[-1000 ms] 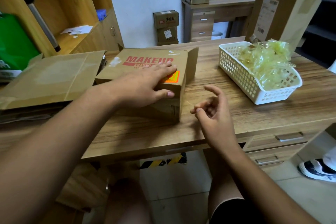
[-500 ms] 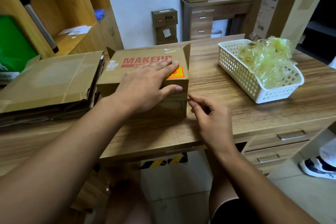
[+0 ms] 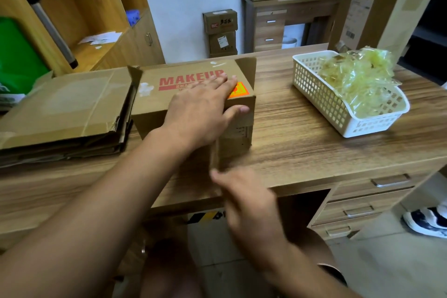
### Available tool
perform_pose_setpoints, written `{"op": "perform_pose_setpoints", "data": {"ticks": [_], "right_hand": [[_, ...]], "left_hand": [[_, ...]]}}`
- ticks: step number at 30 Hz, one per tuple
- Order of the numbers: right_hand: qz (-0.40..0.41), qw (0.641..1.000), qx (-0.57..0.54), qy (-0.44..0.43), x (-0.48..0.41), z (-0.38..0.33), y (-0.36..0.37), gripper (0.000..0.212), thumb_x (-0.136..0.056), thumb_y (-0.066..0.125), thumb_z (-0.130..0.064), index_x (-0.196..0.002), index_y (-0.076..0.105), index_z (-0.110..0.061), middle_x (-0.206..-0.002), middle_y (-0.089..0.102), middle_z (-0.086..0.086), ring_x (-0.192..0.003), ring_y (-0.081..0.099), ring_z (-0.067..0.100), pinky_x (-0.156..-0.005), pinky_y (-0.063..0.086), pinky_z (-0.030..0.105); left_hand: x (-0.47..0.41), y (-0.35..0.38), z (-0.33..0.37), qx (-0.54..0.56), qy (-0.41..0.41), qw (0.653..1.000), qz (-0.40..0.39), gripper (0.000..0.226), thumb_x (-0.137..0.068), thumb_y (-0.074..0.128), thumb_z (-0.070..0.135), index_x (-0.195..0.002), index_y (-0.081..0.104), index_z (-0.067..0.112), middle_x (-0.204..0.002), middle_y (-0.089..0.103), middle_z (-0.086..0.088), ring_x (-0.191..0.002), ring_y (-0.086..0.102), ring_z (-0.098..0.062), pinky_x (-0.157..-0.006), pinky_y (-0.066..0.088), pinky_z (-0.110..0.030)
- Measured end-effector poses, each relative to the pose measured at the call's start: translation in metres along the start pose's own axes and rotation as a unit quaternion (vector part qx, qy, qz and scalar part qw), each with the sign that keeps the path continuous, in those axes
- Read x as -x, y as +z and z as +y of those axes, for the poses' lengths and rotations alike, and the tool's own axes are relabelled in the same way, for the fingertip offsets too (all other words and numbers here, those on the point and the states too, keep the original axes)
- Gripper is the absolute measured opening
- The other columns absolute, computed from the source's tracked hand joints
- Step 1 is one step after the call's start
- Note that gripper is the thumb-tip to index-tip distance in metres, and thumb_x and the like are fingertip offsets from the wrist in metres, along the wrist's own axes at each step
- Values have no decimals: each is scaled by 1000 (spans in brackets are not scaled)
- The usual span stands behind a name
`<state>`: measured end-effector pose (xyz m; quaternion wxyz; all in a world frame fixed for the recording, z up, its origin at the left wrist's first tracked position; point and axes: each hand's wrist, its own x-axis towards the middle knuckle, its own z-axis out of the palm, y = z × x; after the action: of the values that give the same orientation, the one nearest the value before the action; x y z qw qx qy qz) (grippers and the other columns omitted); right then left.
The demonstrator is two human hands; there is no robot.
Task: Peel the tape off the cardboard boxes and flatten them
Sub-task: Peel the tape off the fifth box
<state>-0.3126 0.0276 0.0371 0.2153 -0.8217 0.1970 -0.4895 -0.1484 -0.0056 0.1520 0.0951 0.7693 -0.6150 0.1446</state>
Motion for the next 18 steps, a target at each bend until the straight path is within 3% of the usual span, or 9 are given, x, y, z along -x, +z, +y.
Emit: {"op": "perform_pose_setpoints", "data": {"ticks": [2, 4, 7, 9, 12, 14, 16, 18], "right_hand": [[-45, 999, -23, 9, 8, -9, 5, 34, -86, 64, 8, -115, 73, -6, -100, 69, 3, -94, 64, 18, -89, 49, 20], [-36, 995, -19, 92, -5, 2, -1, 27, -92, 64, -1, -116, 71, -12, -103, 67, -3, -99, 61, 13, -89, 50, 24], [-1, 984, -30, 175, -26, 24, -19, 20, -95, 68, -17, -115, 66, -21, -102, 62, -10, -99, 60, 10, -82, 54, 34], [23, 979, -43, 196, -34, 32, -24, 21, -92, 71, -24, -111, 63, -26, -100, 63, -11, -99, 61, 11, -81, 55, 37], [37, 974, -59, 214, -37, 41, -27, 22, -90, 74, -31, -107, 61, -29, -97, 64, -10, -97, 62, 15, -83, 54, 44], [45, 974, -65, 213, -38, 46, -28, 20, -89, 75, -33, -101, 59, -33, -93, 63, -11, -94, 63, 16, -82, 54, 45], [51, 974, -67, 211, -40, 50, -27, 20, -88, 75, -35, -95, 56, -37, -89, 62, -11, -91, 62, 18, -81, 53, 45], [58, 969, -79, 225, -42, 53, -27, 20, -89, 75, -31, -90, 55, -34, -87, 61, -9, -89, 61, 22, -81, 53, 48]], "left_hand": [[-6, 0, 3, 5, 3, 1000, -12, 75, -92, 29, 76, -157, 20, 40, -164, 23, 12, -149, 26, -14, -116, 28, -39], [-7, -1, 1, 14, 0, 1000, -20, 73, -92, 34, 74, -155, 24, 40, -162, 28, 11, -146, 32, -16, -113, 31, -41], [-7, -2, 0, 42, -24, 999, -21, 64, -92, 45, 70, -143, 35, 33, -143, 53, 1, -127, 52, -26, -91, 42, -43], [-9, -4, -1, 58, -24, 997, -33, 57, -93, 49, 65, -136, 35, 31, -132, 58, -2, -118, 55, -27, -81, 36, -40], [-10, -13, -6, 101, -8, 992, -81, 55, -94, 55, 55, -140, 32, 35, -148, 47, 2, -129, 49, -24, -95, 38, -40], [-9, -21, -13, 98, 21, 989, -107, 62, -95, 56, 52, -148, 29, 37, -163, 26, 10, -145, 32, -18, -108, 32, -37], [-6, -32, -24, 73, 42, 989, -122, 68, -95, 54, 56, -154, 24, 41, -166, 13, 16, -150, 20, -13, -116, 24, -38], [-1, -43, -39, 75, 34, 987, -137, 70, -93, 53, 61, -153, 22, 48, -165, 13, 20, -150, 21, -12, -119, 26, -45]]}}
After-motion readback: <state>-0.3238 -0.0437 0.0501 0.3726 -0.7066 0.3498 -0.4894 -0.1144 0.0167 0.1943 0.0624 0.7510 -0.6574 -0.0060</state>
